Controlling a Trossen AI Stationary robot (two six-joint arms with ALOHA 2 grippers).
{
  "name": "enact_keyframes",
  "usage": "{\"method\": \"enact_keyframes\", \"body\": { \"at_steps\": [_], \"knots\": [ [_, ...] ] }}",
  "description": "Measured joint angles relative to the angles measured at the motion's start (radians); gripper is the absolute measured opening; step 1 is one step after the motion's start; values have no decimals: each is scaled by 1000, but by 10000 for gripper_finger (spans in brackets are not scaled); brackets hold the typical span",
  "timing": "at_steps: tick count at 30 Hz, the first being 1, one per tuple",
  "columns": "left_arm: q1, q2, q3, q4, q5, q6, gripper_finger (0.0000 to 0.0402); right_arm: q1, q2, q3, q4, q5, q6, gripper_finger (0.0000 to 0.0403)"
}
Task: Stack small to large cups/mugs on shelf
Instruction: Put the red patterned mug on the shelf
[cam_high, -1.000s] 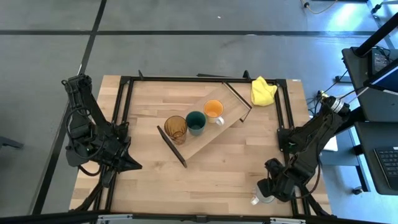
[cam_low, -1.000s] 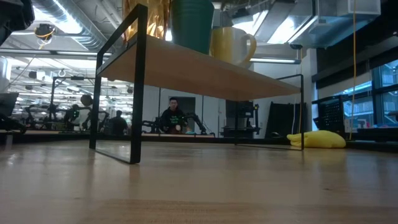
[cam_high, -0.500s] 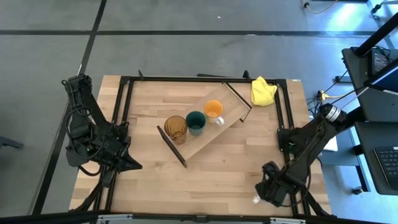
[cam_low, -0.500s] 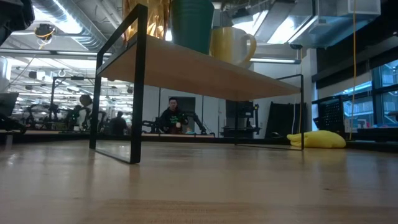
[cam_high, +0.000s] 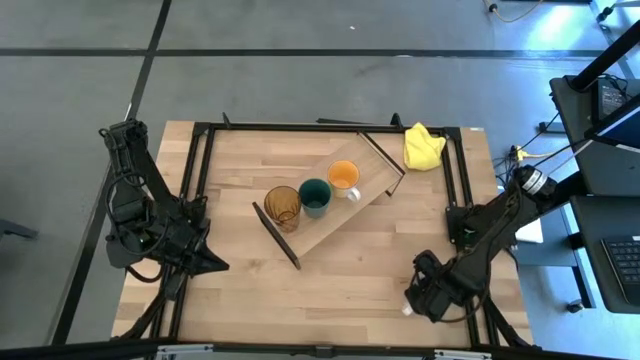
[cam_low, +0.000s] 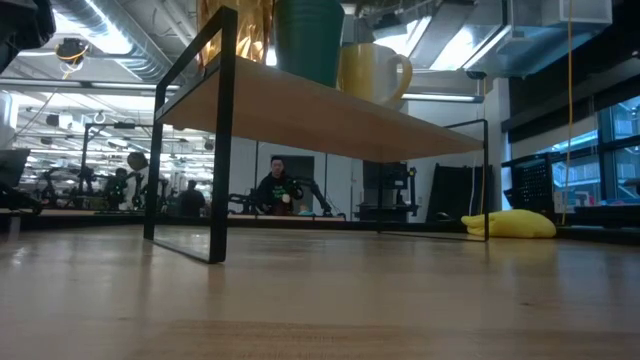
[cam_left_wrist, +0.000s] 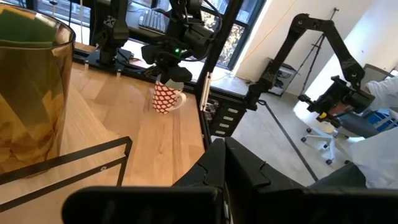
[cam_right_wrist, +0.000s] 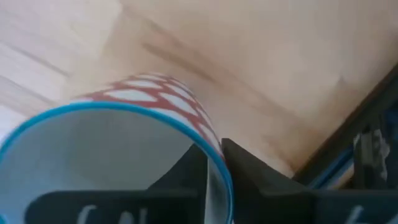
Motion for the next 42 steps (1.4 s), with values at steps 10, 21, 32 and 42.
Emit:
{"method": "enact_keyframes", "body": {
  "at_steps": [10,21,32,42],
  "knots": [
    [0,0,0,0,-25,-1,0,-111,-29,0,-110,72,-370,25],
    [0,0,0,1,-44,-50,0,-315,-30,0,-22,106,-1127,30],
    [0,0,0,0,-67,-105,0,-476,-31,0,31,64,-1508,54],
    [0,0,0,0,-72,-105,0,-490,-31,26,84,75,-1533,55]
  ]
}}
